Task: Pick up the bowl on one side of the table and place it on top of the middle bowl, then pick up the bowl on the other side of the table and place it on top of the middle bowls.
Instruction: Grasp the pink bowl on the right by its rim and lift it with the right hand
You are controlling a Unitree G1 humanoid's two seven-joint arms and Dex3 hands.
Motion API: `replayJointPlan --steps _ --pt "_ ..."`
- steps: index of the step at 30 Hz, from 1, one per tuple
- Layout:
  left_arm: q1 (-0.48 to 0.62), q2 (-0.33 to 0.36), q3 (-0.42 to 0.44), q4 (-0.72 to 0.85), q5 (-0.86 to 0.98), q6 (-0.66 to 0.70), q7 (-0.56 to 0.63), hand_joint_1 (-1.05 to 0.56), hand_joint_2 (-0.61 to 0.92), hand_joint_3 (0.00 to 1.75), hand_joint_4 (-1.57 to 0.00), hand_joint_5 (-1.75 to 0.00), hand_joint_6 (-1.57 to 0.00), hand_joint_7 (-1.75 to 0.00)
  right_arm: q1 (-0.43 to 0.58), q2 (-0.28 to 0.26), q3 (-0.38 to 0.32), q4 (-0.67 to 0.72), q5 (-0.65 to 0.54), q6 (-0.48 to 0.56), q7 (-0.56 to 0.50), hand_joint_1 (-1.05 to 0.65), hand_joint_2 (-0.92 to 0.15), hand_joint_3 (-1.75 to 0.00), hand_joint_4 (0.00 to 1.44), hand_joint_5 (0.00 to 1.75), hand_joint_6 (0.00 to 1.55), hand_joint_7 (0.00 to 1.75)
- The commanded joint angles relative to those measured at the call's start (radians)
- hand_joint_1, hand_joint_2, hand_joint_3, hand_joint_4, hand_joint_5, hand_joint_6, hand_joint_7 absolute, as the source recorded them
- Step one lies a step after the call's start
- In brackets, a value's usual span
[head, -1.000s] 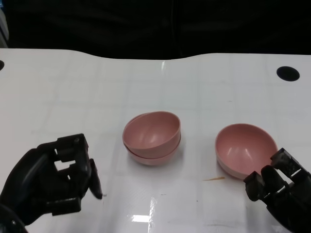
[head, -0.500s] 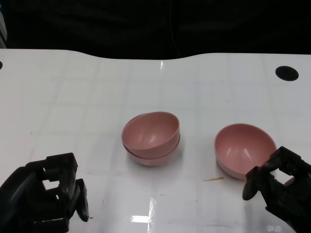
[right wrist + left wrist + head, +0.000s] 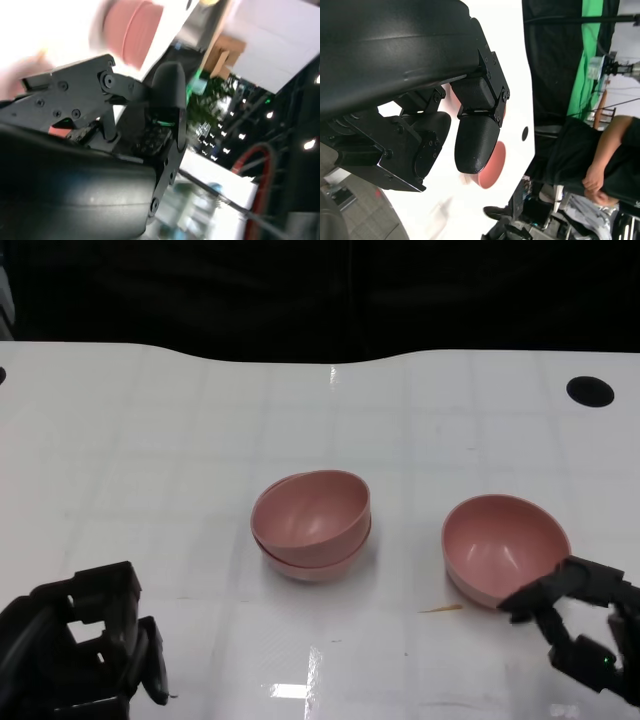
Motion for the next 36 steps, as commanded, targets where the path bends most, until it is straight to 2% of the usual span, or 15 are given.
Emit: replayJointPlan --steps 1,2,4,7,9,13,16,20,32,36 --pt "0.02 0.011 0.031 -0.028 -0.016 0.022 0.018 0.34 0.86 1.49 -1.21 -1.75 -1.01 -1.75 -0.005 -0.103 -0.024 -0.034 -0.308 -0.025 -0.16 -0.48 -0.92 -0.38 0.81 0.23 0.89 0.09" --pt "0.025 0.009 0.037 -0.036 -0.016 0.03 0.027 0.33 0.86 1.45 -1.23 -1.75 -1.02 -1.75 0.006 -0.124 -0.013 -0.067 -0.384 0.017 -0.186 -0.57 -0.92 -0.39 0.65 0.1 0.74 0.04" --pt "0.033 0.006 0.048 -0.05 -0.019 0.043 0.039 0.32 0.86 1.42 -1.24 -1.75 -1.02 -1.75 0.027 -0.156 0.011 -0.121 -0.497 0.094 -0.226 -0.66 -0.92 -0.44 0.46 0.02 0.56 0.01" --pt "0.041 -0.005 0.074 -0.059 -0.057 0.06 0.043 0.36 0.91 1.46 -1.29 -1.75 -1.05 -1.75 0.051 -0.199 0.067 -0.203 -0.607 0.248 -0.211 -0.78 -0.92 -0.47 0.24 0.0 0.36 0.0" --pt "0.045 -0.011 0.085 -0.065 -0.076 0.07 0.055 0.38 0.92 1.48 -1.31 -1.75 -1.06 -1.75 0.058 -0.223 0.105 -0.238 -0.663 0.334 -0.214 -0.83 -0.92 -0.47 0.19 0.0 0.29 0.0" --pt "0.045 -0.011 0.089 -0.069 -0.087 0.079 0.064 0.39 0.92 1.49 -1.33 -1.75 -1.06 -1.75 0.066 -0.262 0.163 -0.265 -0.67 0.415 -0.241 -0.86 -0.92 -0.47 0.17 0.0 0.26 0.0" --pt "0.035 -0.011 0.098 -0.047 -0.109 0.07 0.039 0.42 0.92 1.53 -1.38 -1.75 -1.08 -1.75 0.039 -0.297 0.214 -0.255 -0.715 0.51 -0.225 -0.9 -0.92 -0.45 0.13 0.0 0.22 0.0" --pt "0.019 -0.008 0.096 -0.022 -0.11 0.056 0.028 0.44 0.92 1.58 -1.48 -1.75 -1.16 -1.75 -0.025 -0.328 0.279 -0.185 -0.737 0.606 -0.244 -0.91 -0.92 -0.37 0.14 0.01 0.23 0.01" --pt "0.017 -0.008 0.096 -0.02 -0.11 0.056 0.027 0.45 0.92 1.59 -1.51 -1.75 -1.18 -1.75 -0.04 -0.396 0.371 -0.182 -0.681 0.686 -0.29 -0.9 -0.92 -0.35 0.14 0.0 0.23 0.0" --pt "0.011 -0.023 0.07 -0.06 -0.092 0.085 0.09 0.48 0.92 1.57 -1.51 -1.75 -1.18 -1.75 -0.265 -0.38 0.463 0.068 -0.7 0.725 -0.285 -0.79 -0.92 -0.23 0.28 0.06 0.33 0.03"
